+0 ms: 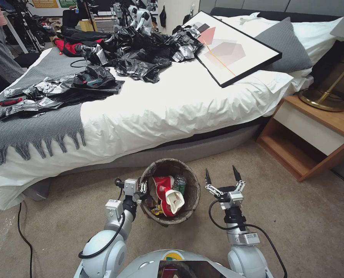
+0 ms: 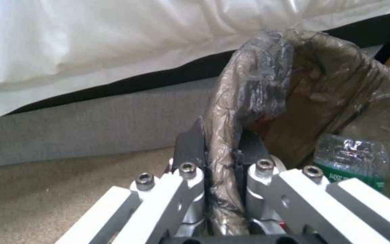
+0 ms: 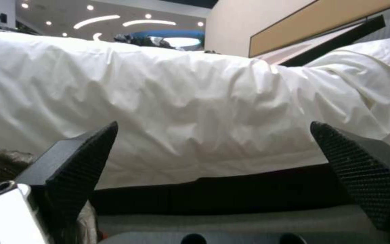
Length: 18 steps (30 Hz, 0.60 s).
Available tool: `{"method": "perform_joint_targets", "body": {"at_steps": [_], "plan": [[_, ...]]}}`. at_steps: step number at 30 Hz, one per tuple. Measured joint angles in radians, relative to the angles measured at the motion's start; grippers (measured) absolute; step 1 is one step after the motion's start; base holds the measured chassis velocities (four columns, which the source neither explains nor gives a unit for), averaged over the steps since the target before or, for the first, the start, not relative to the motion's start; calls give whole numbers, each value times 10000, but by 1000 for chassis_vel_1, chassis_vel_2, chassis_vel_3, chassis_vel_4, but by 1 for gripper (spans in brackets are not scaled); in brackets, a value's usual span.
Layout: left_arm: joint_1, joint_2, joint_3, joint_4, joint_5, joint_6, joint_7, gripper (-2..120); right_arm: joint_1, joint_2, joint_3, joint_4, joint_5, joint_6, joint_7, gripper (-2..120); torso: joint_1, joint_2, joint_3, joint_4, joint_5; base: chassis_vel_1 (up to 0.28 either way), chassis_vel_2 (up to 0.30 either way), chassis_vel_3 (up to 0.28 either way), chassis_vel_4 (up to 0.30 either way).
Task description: Pick up the trash bin, then pick up the garbage from the floor and place it into the trash bin.
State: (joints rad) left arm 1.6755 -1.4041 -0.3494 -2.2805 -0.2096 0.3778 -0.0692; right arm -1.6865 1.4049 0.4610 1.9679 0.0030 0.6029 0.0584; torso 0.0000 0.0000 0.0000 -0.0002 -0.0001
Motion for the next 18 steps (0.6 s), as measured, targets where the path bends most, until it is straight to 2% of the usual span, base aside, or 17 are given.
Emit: {"method": "perform_joint_targets", "body": {"at_steps": [11, 18], "plan": [[-23, 0, -10, 23, -24, 2, 3, 6, 41, 2, 12, 19, -20, -30, -23, 100, 0, 0, 0, 2, 1, 0, 0, 0, 0], [-13, 0, -21, 6, -28, 4, 5, 6, 89, -12, 10, 28, -22, -62, -29, 100, 0, 0, 0, 2, 0, 48, 62, 82, 65]]}}
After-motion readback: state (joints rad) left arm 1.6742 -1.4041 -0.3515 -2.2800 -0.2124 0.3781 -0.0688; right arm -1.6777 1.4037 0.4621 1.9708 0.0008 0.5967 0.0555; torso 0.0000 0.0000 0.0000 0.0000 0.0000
